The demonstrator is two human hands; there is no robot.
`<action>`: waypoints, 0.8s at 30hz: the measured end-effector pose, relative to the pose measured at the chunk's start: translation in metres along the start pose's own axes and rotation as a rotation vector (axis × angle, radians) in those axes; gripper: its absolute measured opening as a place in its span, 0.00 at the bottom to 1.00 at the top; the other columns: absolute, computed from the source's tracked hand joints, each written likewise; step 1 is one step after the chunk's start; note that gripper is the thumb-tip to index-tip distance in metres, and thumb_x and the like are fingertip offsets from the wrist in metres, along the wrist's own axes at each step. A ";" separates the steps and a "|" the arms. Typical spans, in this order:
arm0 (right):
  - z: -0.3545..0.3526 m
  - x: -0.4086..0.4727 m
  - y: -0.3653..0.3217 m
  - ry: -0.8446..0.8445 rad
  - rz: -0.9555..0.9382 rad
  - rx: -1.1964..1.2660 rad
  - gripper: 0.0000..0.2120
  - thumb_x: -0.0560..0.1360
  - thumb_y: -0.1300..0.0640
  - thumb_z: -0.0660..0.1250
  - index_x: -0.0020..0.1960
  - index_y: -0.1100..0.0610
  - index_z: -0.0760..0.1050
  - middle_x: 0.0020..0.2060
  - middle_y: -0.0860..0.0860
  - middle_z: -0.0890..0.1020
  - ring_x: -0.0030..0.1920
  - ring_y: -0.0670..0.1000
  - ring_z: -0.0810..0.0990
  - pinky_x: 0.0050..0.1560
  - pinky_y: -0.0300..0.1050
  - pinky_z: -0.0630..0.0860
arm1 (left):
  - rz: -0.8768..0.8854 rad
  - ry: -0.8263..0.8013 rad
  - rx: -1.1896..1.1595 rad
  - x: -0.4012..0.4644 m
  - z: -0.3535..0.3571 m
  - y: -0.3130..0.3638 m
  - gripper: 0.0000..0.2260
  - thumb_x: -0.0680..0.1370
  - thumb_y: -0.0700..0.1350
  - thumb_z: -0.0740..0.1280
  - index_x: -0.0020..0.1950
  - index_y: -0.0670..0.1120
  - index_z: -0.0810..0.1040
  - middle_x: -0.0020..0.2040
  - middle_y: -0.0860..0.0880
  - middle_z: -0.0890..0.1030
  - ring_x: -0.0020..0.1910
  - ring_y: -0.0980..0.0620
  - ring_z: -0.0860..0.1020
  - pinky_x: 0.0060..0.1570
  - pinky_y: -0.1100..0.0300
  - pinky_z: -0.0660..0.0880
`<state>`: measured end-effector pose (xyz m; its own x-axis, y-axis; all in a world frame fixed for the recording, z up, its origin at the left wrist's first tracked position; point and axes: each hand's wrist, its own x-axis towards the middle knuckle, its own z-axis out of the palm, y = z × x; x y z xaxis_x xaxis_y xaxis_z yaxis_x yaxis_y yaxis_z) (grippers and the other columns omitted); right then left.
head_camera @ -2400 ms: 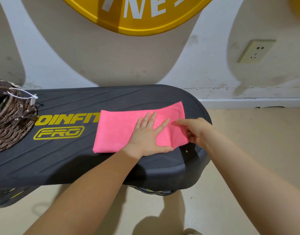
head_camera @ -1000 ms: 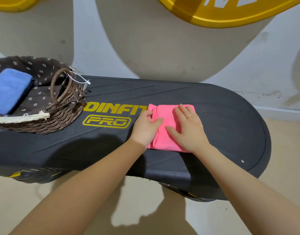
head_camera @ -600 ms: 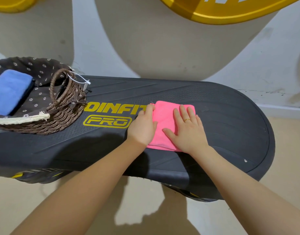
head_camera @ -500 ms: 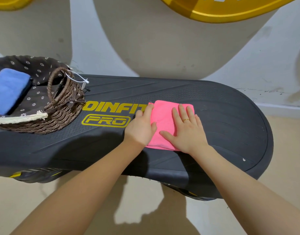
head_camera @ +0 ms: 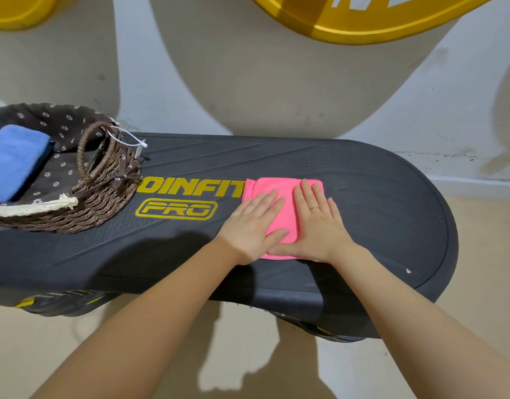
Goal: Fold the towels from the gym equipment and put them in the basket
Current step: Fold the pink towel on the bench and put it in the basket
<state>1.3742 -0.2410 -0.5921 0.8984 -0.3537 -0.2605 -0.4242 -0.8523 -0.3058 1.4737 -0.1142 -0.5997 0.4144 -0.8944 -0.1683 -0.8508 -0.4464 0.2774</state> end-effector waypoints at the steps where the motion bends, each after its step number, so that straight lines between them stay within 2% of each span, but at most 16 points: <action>1: -0.002 -0.003 0.004 -0.017 -0.002 0.011 0.60 0.62 0.27 0.65 0.76 0.57 0.35 0.76 0.51 0.35 0.75 0.51 0.33 0.75 0.55 0.39 | 0.003 -0.004 0.010 -0.001 0.000 -0.002 0.29 0.80 0.58 0.52 0.77 0.50 0.44 0.78 0.52 0.43 0.76 0.54 0.41 0.72 0.59 0.38; 4: -0.014 -0.013 0.020 -0.059 0.031 0.112 0.57 0.65 0.34 0.68 0.76 0.56 0.37 0.76 0.51 0.37 0.76 0.52 0.36 0.75 0.51 0.42 | 0.012 -0.015 0.050 -0.004 -0.002 -0.002 0.31 0.79 0.59 0.52 0.77 0.50 0.43 0.78 0.51 0.42 0.76 0.53 0.40 0.73 0.59 0.38; 7: -0.027 -0.017 0.034 0.116 0.085 0.315 0.43 0.72 0.46 0.68 0.76 0.59 0.48 0.76 0.56 0.52 0.77 0.54 0.49 0.74 0.48 0.49 | -0.005 -0.034 0.099 -0.004 -0.008 0.003 0.32 0.79 0.61 0.53 0.77 0.50 0.44 0.78 0.49 0.42 0.77 0.51 0.43 0.73 0.58 0.41; 9: -0.033 -0.018 0.037 0.275 0.192 0.406 0.32 0.76 0.54 0.65 0.75 0.59 0.56 0.71 0.58 0.66 0.71 0.57 0.64 0.70 0.49 0.60 | 0.001 -0.046 0.133 -0.003 -0.014 0.007 0.34 0.77 0.63 0.55 0.77 0.52 0.44 0.78 0.48 0.45 0.77 0.49 0.45 0.73 0.56 0.44; 10: -0.034 -0.018 0.037 0.301 0.252 0.449 0.28 0.76 0.56 0.64 0.74 0.58 0.59 0.66 0.58 0.72 0.67 0.57 0.69 0.66 0.49 0.64 | 0.002 -0.048 0.145 -0.002 -0.017 0.010 0.35 0.76 0.64 0.55 0.76 0.54 0.44 0.78 0.47 0.46 0.77 0.48 0.47 0.73 0.55 0.46; 12: -0.035 -0.016 0.033 0.238 0.339 0.542 0.24 0.77 0.57 0.63 0.71 0.59 0.63 0.56 0.57 0.78 0.60 0.58 0.76 0.62 0.51 0.71 | -0.003 -0.048 0.183 0.001 -0.021 0.014 0.38 0.74 0.67 0.57 0.76 0.54 0.44 0.78 0.46 0.49 0.76 0.47 0.49 0.73 0.52 0.50; 15: -0.032 -0.016 0.025 0.090 0.379 0.610 0.17 0.77 0.57 0.63 0.64 0.61 0.69 0.50 0.57 0.80 0.49 0.60 0.81 0.53 0.55 0.78 | -0.023 -0.057 0.258 0.007 -0.023 0.018 0.42 0.70 0.70 0.58 0.77 0.52 0.45 0.77 0.44 0.52 0.75 0.45 0.52 0.71 0.51 0.55; 17: -0.031 -0.018 0.021 0.062 0.370 0.598 0.15 0.77 0.56 0.62 0.61 0.61 0.71 0.47 0.57 0.80 0.45 0.60 0.82 0.51 0.57 0.79 | -0.029 -0.087 0.298 0.011 -0.025 0.020 0.45 0.69 0.71 0.59 0.77 0.51 0.45 0.76 0.43 0.52 0.74 0.44 0.53 0.70 0.50 0.56; 20: -0.031 -0.019 0.018 0.069 0.370 0.613 0.13 0.76 0.55 0.62 0.57 0.61 0.73 0.47 0.58 0.81 0.46 0.60 0.81 0.51 0.59 0.78 | -0.024 -0.139 0.350 0.017 -0.029 0.020 0.48 0.67 0.73 0.58 0.77 0.51 0.43 0.76 0.43 0.51 0.74 0.43 0.52 0.70 0.49 0.56; 24: -0.028 -0.019 0.013 0.081 0.376 0.670 0.13 0.75 0.55 0.65 0.55 0.62 0.73 0.48 0.57 0.80 0.48 0.58 0.79 0.51 0.56 0.78 | -0.039 -0.184 0.335 0.019 -0.024 0.017 0.50 0.66 0.74 0.59 0.76 0.50 0.39 0.77 0.43 0.46 0.75 0.42 0.47 0.72 0.47 0.49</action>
<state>1.3543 -0.2561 -0.5657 0.6745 -0.6225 -0.3968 -0.6578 -0.2629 -0.7058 1.4750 -0.1396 -0.5752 0.4099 -0.8431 -0.3482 -0.9064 -0.4192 -0.0519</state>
